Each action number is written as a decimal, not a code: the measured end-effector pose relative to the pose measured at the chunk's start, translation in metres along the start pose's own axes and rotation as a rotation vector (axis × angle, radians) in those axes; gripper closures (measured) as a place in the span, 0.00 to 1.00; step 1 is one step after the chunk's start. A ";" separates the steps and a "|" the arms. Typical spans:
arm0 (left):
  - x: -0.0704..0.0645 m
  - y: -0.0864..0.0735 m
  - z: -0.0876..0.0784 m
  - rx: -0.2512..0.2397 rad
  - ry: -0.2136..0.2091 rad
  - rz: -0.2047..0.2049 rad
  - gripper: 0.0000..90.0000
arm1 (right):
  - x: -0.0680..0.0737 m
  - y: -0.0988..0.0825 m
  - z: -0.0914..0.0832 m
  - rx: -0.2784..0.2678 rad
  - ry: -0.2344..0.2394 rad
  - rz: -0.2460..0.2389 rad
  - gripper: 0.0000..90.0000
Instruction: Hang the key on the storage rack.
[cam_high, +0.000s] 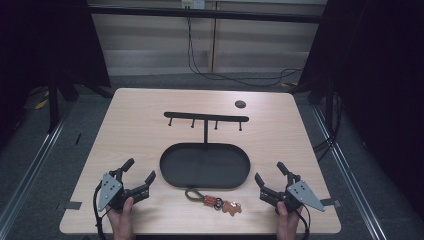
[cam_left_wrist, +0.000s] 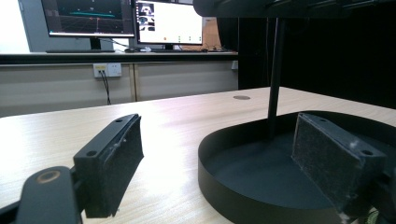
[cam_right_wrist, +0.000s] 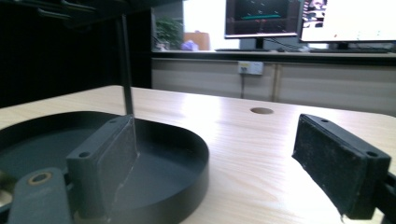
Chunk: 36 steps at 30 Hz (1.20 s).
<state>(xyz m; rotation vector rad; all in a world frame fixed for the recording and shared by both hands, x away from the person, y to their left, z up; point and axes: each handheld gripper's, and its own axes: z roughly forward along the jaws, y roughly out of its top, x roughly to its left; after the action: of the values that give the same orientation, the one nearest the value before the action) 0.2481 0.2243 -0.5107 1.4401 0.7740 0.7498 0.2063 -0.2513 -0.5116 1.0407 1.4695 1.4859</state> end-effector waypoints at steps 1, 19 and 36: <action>0.000 0.000 0.000 -0.002 -0.001 -0.002 0.18 | 0.001 0.000 0.001 0.010 -0.014 -0.003 0.14; 0.000 0.000 0.000 0.000 -0.005 0.000 0.18 | -0.006 0.008 0.005 0.088 -0.002 0.074 0.29; 0.000 0.000 0.000 0.002 -0.009 0.000 0.18 | 0.030 0.032 0.020 0.396 0.325 0.008 0.49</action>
<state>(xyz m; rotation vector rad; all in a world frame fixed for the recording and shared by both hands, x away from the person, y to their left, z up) 0.2478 0.2244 -0.5105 1.4445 0.7682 0.7428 0.2151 -0.2168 -0.4787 1.0645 2.0534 1.4513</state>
